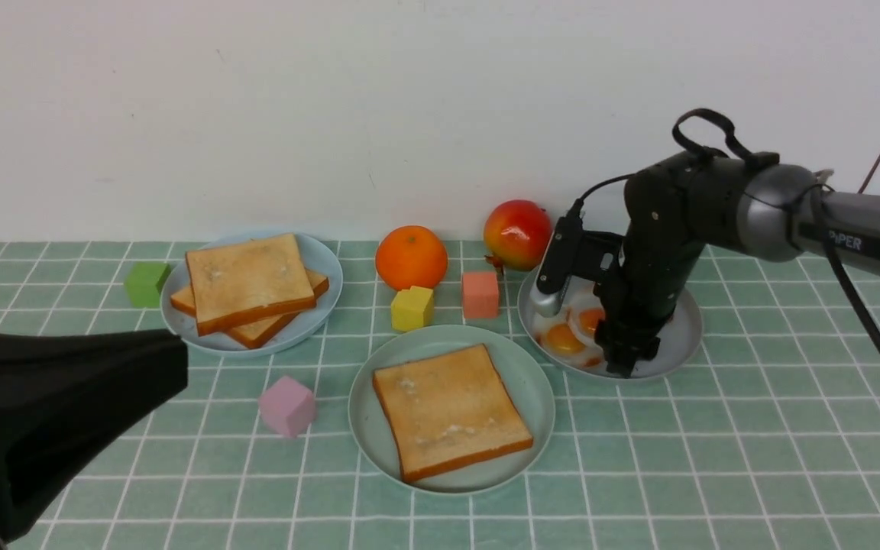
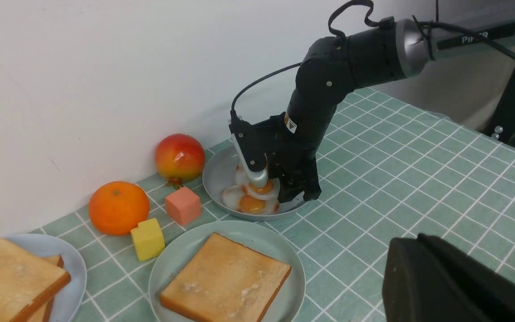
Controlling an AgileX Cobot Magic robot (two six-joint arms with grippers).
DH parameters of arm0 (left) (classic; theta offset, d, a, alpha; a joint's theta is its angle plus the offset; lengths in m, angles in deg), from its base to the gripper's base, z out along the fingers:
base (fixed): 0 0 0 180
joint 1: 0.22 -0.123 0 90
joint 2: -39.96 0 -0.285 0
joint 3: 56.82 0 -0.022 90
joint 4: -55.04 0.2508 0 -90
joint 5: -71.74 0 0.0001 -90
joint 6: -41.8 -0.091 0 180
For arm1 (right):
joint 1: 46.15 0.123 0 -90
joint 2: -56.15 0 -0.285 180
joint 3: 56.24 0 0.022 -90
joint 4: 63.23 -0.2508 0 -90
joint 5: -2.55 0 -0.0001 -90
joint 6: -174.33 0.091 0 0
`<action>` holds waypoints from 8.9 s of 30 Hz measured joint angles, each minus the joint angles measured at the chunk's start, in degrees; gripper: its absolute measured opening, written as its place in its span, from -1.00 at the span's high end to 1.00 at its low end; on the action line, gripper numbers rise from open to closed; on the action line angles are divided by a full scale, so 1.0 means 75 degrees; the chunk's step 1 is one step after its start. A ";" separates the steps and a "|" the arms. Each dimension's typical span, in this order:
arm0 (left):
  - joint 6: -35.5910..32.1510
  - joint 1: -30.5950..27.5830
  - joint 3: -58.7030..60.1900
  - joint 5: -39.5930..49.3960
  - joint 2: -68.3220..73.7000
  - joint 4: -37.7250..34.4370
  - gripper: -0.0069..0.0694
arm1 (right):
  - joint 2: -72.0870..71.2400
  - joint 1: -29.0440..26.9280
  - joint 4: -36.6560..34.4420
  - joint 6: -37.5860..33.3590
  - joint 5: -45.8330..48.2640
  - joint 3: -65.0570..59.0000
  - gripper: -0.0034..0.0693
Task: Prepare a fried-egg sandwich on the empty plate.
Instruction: Use the right arm to grab a fried egg, then use the right arm to place the fried egg on the slice of bread in the middle, then use the left arm to grab a slice of bread, then use the left arm to place a slice of bread on the fried egg in the middle
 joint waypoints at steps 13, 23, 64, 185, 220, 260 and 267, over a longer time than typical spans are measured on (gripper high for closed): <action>0.0000 0.0000 0.0000 -0.0006 0.0000 0.0000 0.78 | 0.0077 0.0009 0.0118 -0.0023 0.0005 0.0070 0.27; 0.0000 0.0000 0.0000 -0.0006 0.0000 -0.0024 0.77 | -0.0046 0.0054 0.0181 0.0115 0.0188 0.0072 0.41; 0.2776 0.0000 0.0000 0.1842 0.0000 0.2732 0.74 | -0.2703 0.1011 0.0020 0.1515 0.1443 -0.0084 0.72; -0.7240 -0.5709 -0.6107 0.1947 1.0628 -0.2145 -0.17 | -1.2956 0.3032 -0.0207 0.7003 0.2670 -0.4377 0.90; -0.7766 -0.5175 -0.6173 0.1729 1.0708 -0.1747 0.61 | -1.2949 0.3032 -0.0970 0.7010 0.2443 -0.4377 0.89; -0.4685 -0.0787 -0.4261 0.1574 0.9894 -0.0511 0.66 | -1.3039 0.3032 -0.0615 0.6995 0.3505 -0.4377 0.85; -0.4660 -0.0787 -0.4261 0.1547 0.9894 -0.0502 0.62 | -1.3039 0.3032 -0.0637 0.6992 0.3505 -0.4377 0.85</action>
